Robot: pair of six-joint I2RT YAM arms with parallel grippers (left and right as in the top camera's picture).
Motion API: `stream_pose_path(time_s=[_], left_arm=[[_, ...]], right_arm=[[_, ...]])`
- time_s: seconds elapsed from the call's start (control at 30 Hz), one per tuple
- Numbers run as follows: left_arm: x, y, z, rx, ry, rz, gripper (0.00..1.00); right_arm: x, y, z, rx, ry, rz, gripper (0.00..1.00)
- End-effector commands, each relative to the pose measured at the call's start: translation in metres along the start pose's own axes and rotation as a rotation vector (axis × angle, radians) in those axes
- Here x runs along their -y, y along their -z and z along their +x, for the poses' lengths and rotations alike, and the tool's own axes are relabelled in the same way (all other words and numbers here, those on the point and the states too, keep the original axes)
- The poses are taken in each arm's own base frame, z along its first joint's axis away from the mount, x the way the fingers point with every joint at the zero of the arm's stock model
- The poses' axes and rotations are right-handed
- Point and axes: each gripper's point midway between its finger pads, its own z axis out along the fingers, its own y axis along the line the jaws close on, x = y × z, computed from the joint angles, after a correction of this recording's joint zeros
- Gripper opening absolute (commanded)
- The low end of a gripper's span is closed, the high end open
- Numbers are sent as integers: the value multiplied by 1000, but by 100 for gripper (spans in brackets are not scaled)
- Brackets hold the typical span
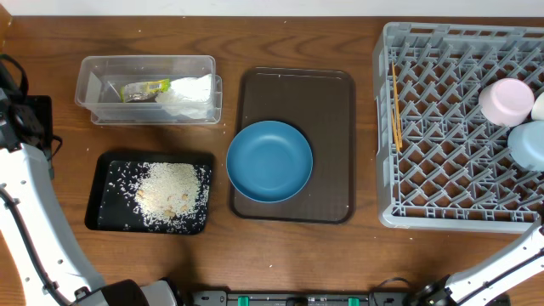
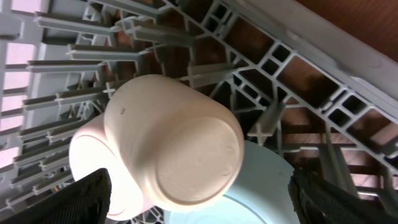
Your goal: Sort waste into correct bins and load items into the dishwasher rack
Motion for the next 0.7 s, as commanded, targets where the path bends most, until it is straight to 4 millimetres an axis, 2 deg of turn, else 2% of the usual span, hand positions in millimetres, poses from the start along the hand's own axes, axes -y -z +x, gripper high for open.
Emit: stream_pose_path(time_s=[0.0,0.13,0.27,0.37,0.47,0.53,0.63,0.67], left_arm=[[-2,-2,-2,8,-10,-14,92],[-2,-2,-2,8,-10,-14,92],[-2,-2,-2,8,-10,-14,92],[-2,-2,-2,8,-10,-14,92],[-2,-2,-2,8,-10,-14,92],[-2,-2,-2,8,-10,-14,92],[-2,-2,-2,8,-10,-14,92],[-2,-2,-2,8,-10,-14,92]], right_arm=[[-10,-7,3,-15,23,-40,90],[-15,-17,6,-22,26,-67,88],[-11,-35,17,-54,-44,-62,87],[-10,-47,25,-83,-73,-91,83],[-7,-50,28,-91,-75,-89,79],[-4,-48,26,-86,-78,-89,72],[0,-42,23,-77,-91,-90,44],[2,-39,22,-72,-94,-89,44]])
